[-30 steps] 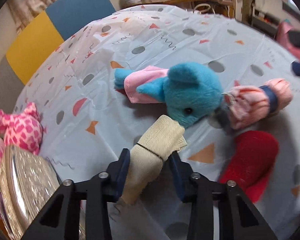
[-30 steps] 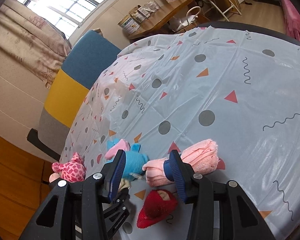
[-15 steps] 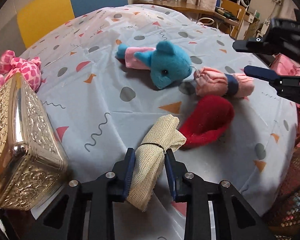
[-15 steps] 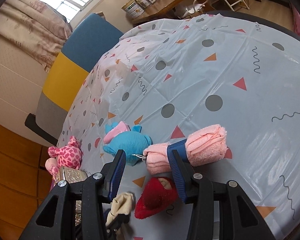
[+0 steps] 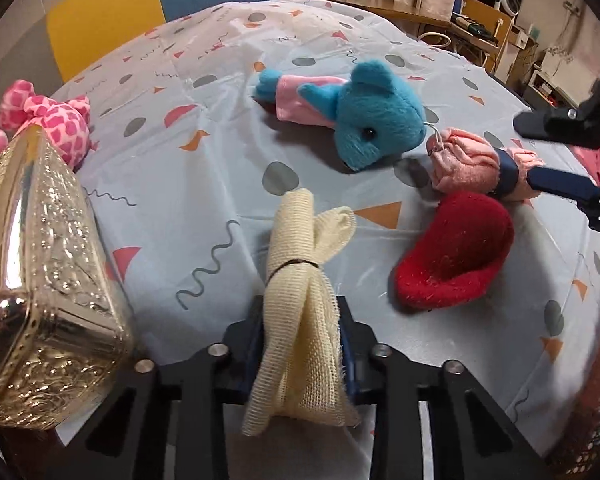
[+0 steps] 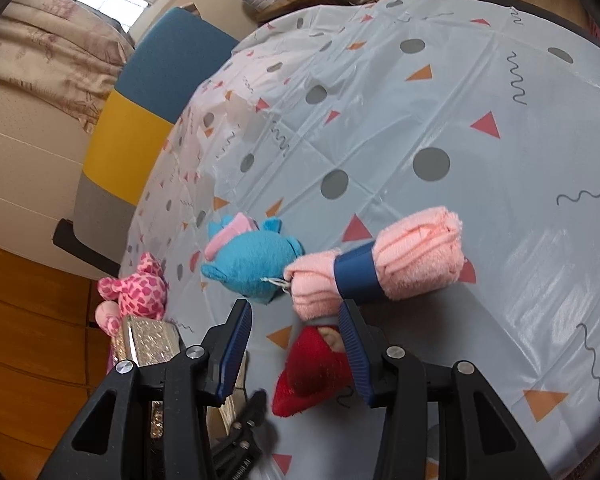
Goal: Organize soft objects
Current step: 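Lift the beige roll with the left gripper while the right grasps the red knit hat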
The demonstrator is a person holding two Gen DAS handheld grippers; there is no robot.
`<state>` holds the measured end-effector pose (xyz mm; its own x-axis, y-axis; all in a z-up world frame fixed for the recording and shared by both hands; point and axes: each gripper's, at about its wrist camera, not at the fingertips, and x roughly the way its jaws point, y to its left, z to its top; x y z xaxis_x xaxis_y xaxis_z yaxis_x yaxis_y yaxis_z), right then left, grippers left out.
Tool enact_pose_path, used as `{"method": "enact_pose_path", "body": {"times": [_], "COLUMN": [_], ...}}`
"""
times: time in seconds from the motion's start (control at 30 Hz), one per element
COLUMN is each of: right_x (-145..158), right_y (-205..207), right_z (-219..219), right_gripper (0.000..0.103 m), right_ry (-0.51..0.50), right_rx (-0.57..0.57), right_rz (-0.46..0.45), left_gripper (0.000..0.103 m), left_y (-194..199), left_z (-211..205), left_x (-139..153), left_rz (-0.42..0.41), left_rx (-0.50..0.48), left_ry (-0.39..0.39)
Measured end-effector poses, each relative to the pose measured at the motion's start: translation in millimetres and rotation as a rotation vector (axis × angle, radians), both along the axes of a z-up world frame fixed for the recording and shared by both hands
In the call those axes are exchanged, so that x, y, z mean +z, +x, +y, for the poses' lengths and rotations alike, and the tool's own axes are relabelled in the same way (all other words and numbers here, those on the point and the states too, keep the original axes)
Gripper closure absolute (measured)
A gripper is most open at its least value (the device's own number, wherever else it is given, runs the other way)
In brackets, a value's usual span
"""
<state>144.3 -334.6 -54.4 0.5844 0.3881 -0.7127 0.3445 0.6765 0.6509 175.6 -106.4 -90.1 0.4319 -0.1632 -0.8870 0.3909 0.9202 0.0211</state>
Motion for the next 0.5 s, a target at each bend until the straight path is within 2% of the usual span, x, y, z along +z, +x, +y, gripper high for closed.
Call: {"method": "enact_pose_path", "body": {"times": [0.13,0.2,0.3,0.37,0.4,0.5], "right_x": [-7.0,-14.6,-20.9,-27.2,-30.0,-36.4], "right_y": [1.7,3.6,8.2,11.8,13.1,17.7], "right_z": [4.9,11.6,24.9,33.6,37.0,50.8], "right_gripper": [0.057,0.057,0.057,0.052,0.045,0.043], "right_ry": [-0.043,-0.045,-0.075,-0.065,-0.062,-0.093], "right_rx": [0.042,0.078,0.142,0.188,0.208,0.267], "right_rz": [0.079,0.136,0.178,0.197,0.204,0.227], "left_gripper": [0.075,0.082,0.086,0.086,0.087,0.087], "left_y": [-2.3,-2.8,-0.2,1.8,2.7,3.2], "left_z": [1.5,1.8,1.2,3.0,4.7,5.0], "left_x": [-1.1,-0.4,1.3,3.4,6.3,24.6], "left_rz": [-0.017,-0.013,-0.004,0.014,0.024,0.009], "left_rx": [0.004,0.006,0.011,0.025,0.034,0.034], "left_ry": [0.007,0.007,0.01,-0.01,-0.032,-0.084]}}
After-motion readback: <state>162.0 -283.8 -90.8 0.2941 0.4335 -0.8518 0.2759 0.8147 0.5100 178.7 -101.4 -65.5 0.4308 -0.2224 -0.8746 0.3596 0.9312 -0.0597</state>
